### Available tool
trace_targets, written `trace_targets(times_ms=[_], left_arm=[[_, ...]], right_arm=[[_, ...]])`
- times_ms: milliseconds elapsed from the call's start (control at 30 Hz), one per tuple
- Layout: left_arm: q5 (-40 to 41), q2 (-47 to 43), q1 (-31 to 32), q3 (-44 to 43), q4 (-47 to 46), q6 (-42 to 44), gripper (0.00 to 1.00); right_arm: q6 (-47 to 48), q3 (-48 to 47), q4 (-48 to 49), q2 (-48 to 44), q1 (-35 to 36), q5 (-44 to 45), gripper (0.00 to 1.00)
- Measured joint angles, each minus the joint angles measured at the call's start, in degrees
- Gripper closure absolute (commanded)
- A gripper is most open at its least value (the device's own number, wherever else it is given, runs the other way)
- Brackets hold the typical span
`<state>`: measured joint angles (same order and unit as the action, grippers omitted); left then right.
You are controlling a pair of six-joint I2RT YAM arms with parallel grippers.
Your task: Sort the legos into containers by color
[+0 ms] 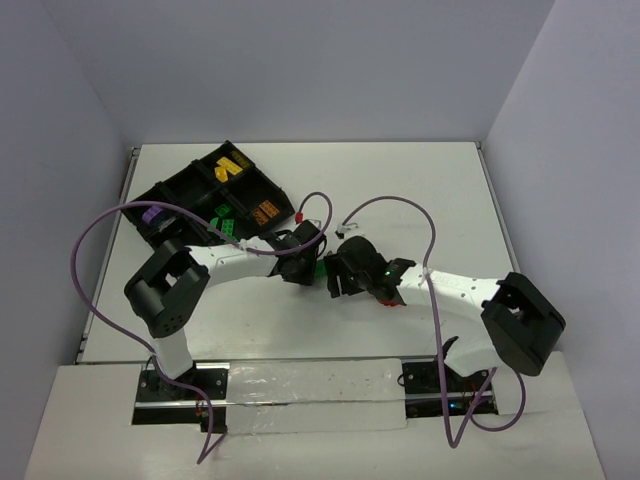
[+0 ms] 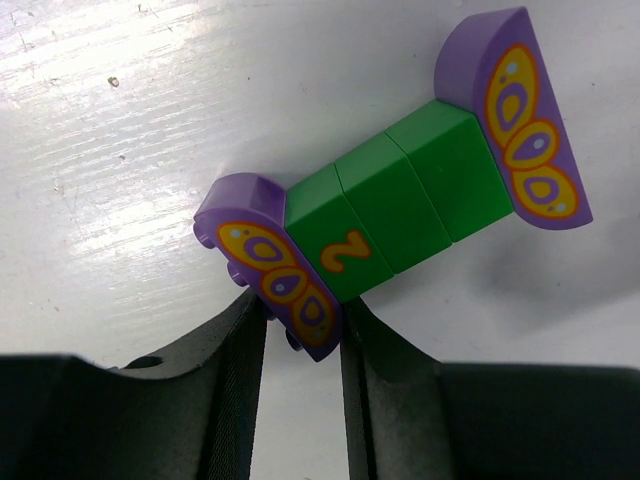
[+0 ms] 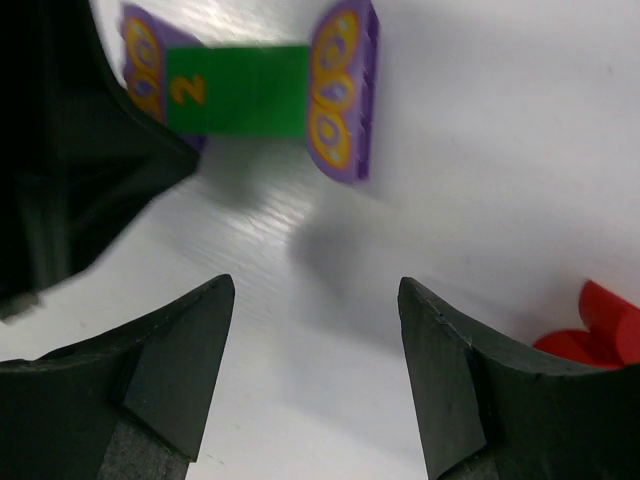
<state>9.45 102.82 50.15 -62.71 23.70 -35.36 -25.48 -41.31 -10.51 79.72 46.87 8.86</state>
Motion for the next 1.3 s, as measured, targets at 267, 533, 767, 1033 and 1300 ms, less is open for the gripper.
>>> trace_targets(times_ms=[267,533,767,1033,1300], left_arm=[[0.28,-0.04,0.00,0.01,-0.24,0.00,1.00],[-4.70,-2.32,-0.97,1.39,-0.31,1.84,1.00],[-8.53,-4.34,-2.13,2.73,-0.37,3.83,1.00],[-9.99,-4.78,-2.62,2.88,-0.08,5.89,1.00],[-10.20,-4.78,-2.62,2.87,-0.10,5.99,1.00]], right_arm=[[1.08,5.79,3.61,-4.31,-1.66,0.42,0.26],[3.97,5.67,4.54,-4.00,-4.33,-3.16,0.28],[6.00,3.86,4.02,-1.41,-6.84,-7.07,0.39],[8.44,-0.05,3.84,1.42,-7.06,-10.23,0.40],[9.56,-2.65,3.95,4.18,-7.06,-11.32,0.54]])
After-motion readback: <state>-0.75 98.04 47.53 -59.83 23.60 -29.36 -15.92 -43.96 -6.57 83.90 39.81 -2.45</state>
